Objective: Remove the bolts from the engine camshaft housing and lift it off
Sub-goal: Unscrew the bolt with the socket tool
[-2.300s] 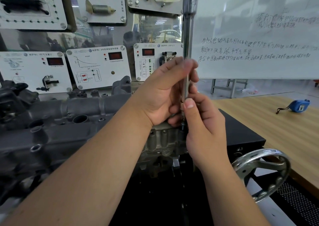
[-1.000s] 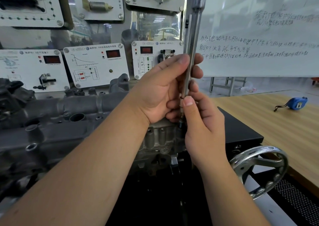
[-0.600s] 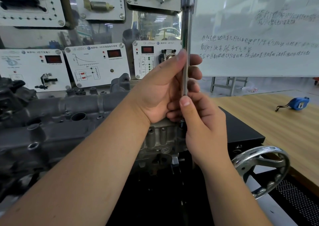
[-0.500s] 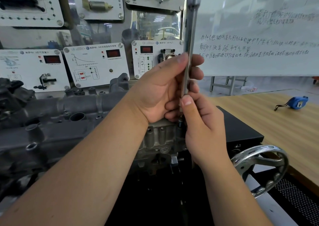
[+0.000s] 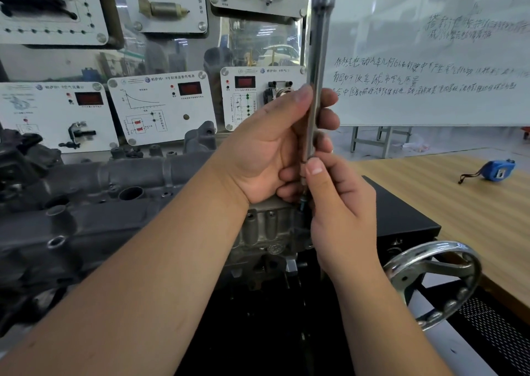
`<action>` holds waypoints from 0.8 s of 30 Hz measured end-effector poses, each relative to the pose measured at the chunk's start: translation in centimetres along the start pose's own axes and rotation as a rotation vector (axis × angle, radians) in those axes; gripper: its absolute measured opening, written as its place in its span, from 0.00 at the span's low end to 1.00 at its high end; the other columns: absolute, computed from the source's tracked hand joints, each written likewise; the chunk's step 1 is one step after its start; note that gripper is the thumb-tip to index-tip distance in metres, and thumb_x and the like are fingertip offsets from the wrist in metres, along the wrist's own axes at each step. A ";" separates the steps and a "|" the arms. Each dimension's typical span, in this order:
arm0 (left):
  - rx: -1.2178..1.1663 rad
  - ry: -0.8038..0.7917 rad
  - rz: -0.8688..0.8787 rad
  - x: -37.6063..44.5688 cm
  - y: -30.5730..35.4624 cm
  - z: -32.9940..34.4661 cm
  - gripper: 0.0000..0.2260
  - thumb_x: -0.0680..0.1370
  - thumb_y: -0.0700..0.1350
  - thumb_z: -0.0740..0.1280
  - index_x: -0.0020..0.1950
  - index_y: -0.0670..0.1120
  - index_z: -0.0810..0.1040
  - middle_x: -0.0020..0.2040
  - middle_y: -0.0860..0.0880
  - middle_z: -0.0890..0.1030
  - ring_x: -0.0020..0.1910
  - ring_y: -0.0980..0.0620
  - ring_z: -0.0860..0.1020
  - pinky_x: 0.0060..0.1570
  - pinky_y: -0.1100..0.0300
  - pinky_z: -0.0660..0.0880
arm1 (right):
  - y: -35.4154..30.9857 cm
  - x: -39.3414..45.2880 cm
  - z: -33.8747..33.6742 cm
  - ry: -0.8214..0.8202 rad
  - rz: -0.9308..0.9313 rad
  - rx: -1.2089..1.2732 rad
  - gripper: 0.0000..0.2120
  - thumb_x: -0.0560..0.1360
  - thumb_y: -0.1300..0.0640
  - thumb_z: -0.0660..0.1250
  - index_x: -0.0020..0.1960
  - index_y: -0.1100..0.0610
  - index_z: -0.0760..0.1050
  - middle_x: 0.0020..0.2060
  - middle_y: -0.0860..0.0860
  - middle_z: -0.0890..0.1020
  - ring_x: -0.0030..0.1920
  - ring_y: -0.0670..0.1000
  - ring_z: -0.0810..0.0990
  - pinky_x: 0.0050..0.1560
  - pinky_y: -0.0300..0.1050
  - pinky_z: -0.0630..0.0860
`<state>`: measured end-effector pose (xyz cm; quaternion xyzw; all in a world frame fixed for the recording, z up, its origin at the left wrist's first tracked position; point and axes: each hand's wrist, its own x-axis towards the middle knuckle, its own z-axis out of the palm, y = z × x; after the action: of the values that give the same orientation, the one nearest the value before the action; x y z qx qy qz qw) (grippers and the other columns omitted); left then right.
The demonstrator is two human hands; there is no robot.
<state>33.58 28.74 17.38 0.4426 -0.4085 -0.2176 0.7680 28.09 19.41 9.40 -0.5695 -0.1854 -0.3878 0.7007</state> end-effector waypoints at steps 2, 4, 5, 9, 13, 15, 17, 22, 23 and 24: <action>-0.002 0.006 0.017 0.0 -0.1 0.1 0.11 0.81 0.47 0.60 0.51 0.45 0.81 0.39 0.50 0.82 0.33 0.56 0.81 0.19 0.67 0.67 | -0.1 0.0 0.1 0.006 0.018 0.039 0.07 0.81 0.57 0.62 0.53 0.54 0.79 0.38 0.53 0.85 0.38 0.49 0.83 0.42 0.40 0.79; -0.011 0.051 0.039 0.1 -0.2 0.2 0.08 0.79 0.44 0.63 0.48 0.45 0.82 0.38 0.49 0.82 0.32 0.55 0.80 0.23 0.65 0.73 | 0.0 0.0 0.1 0.013 0.018 0.034 0.06 0.80 0.55 0.65 0.55 0.54 0.77 0.38 0.52 0.85 0.38 0.48 0.84 0.42 0.40 0.80; -0.012 0.080 0.057 0.1 -0.2 0.2 0.06 0.78 0.43 0.65 0.46 0.44 0.81 0.37 0.49 0.82 0.32 0.54 0.80 0.27 0.63 0.76 | 0.0 0.0 0.1 0.019 0.007 0.003 0.08 0.78 0.53 0.68 0.55 0.54 0.77 0.38 0.52 0.85 0.38 0.49 0.84 0.42 0.40 0.80; 0.030 0.123 0.108 0.1 -0.2 0.1 0.07 0.74 0.36 0.71 0.45 0.44 0.74 0.33 0.50 0.81 0.30 0.55 0.79 0.33 0.63 0.78 | -0.1 0.1 0.1 0.035 -0.022 -0.083 0.09 0.75 0.51 0.71 0.53 0.52 0.79 0.38 0.51 0.85 0.38 0.49 0.85 0.42 0.41 0.80; 0.050 0.073 0.060 0.1 -0.1 0.2 0.11 0.70 0.51 0.76 0.44 0.47 0.79 0.36 0.51 0.81 0.32 0.55 0.79 0.27 0.64 0.70 | -0.1 0.2 -0.1 0.000 -0.024 -0.084 0.06 0.80 0.56 0.64 0.51 0.54 0.80 0.37 0.49 0.84 0.38 0.49 0.85 0.41 0.39 0.79; 0.013 0.032 0.030 0.0 0.0 0.2 0.10 0.81 0.53 0.68 0.46 0.47 0.82 0.38 0.51 0.83 0.33 0.56 0.81 0.23 0.66 0.67 | -0.1 0.1 0.0 -0.028 -0.029 -0.087 0.09 0.82 0.57 0.61 0.51 0.57 0.79 0.37 0.49 0.84 0.38 0.50 0.84 0.42 0.40 0.79; 0.006 0.024 0.028 -0.1 0.0 0.2 0.11 0.81 0.49 0.61 0.51 0.46 0.81 0.40 0.51 0.83 0.33 0.56 0.81 0.20 0.66 0.64 | -0.2 0.1 0.1 -0.019 -0.020 -0.070 0.10 0.82 0.57 0.60 0.54 0.60 0.78 0.37 0.51 0.84 0.38 0.49 0.83 0.41 0.39 0.79; 0.017 0.093 0.078 0.0 -0.2 0.0 0.05 0.76 0.41 0.66 0.45 0.45 0.81 0.37 0.49 0.83 0.32 0.55 0.80 0.27 0.63 0.73 | -0.3 -0.1 0.1 -0.001 -0.026 -0.105 0.10 0.79 0.55 0.66 0.59 0.56 0.76 0.39 0.53 0.85 0.39 0.51 0.85 0.42 0.45 0.82; 0.025 0.112 0.102 0.0 -0.3 -0.1 0.02 0.75 0.39 0.67 0.45 0.45 0.79 0.35 0.49 0.82 0.32 0.54 0.79 0.31 0.63 0.76 | -0.2 -0.1 0.1 0.006 -0.033 -0.151 0.11 0.77 0.53 0.68 0.59 0.55 0.76 0.40 0.54 0.85 0.40 0.53 0.85 0.44 0.48 0.83; 0.039 0.117 0.119 0.1 -0.3 -0.1 0.03 0.74 0.38 0.68 0.45 0.44 0.76 0.34 0.50 0.82 0.31 0.55 0.79 0.33 0.62 0.76 | -0.2 -0.1 0.1 0.020 -0.034 -0.181 0.12 0.76 0.52 0.69 0.58 0.54 0.77 0.41 0.54 0.85 0.41 0.54 0.85 0.45 0.49 0.83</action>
<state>33.74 28.59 17.13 0.4443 -0.3925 -0.1375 0.7935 27.92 19.55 9.46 -0.6235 -0.1521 -0.4202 0.6415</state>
